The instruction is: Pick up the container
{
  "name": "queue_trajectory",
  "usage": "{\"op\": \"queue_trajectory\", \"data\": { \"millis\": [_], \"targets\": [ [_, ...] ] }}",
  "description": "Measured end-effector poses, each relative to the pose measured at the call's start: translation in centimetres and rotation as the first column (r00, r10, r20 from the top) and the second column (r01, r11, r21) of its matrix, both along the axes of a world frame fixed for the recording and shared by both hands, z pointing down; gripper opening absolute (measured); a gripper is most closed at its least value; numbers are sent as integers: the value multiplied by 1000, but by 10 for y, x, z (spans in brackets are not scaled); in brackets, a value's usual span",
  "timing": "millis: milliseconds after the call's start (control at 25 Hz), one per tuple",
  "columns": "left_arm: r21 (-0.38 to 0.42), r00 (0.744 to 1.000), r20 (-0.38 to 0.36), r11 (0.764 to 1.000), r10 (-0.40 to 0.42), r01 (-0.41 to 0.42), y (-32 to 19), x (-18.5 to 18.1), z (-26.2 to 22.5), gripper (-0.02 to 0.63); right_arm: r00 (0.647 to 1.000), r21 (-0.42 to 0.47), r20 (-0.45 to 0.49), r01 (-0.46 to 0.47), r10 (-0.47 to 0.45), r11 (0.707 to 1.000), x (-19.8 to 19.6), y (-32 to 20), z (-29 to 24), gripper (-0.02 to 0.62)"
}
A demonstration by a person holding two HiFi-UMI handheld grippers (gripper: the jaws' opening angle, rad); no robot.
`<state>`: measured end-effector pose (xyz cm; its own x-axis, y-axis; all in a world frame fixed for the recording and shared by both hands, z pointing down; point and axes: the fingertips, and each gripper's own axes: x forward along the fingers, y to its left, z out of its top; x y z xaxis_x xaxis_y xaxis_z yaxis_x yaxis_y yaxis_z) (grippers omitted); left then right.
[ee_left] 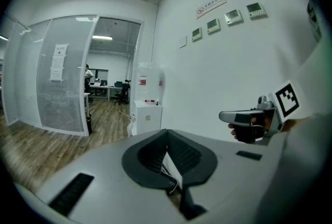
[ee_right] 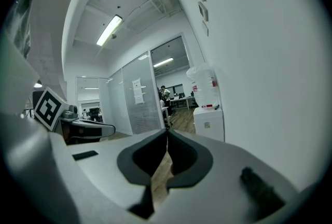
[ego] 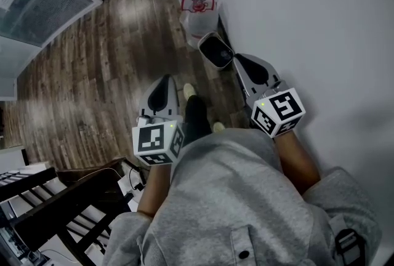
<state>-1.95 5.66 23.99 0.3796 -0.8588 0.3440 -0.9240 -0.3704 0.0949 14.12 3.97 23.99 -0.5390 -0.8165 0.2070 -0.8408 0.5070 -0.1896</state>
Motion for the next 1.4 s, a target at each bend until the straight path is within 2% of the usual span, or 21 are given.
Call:
{"op": "queue_trajectory", "data": {
  "millis": [520, 1120, 1400],
  "targets": [
    [-23, 999, -23, 999, 33, -34, -126, -26, 19, 15, 999, -62, -25, -48, 47, 997, -14, -116, 23, 25],
    [-75, 995, -61, 993, 83, -88, -236, -75, 38, 15, 989, -100, -141, -67, 52, 993, -56, -222, 34, 26],
    [-95, 994, -75, 991, 82, -89, -274, -99, 45, 15, 966, -99, -257, -29, 3, 995, -62, -262, 39, 26]
  ]
}}
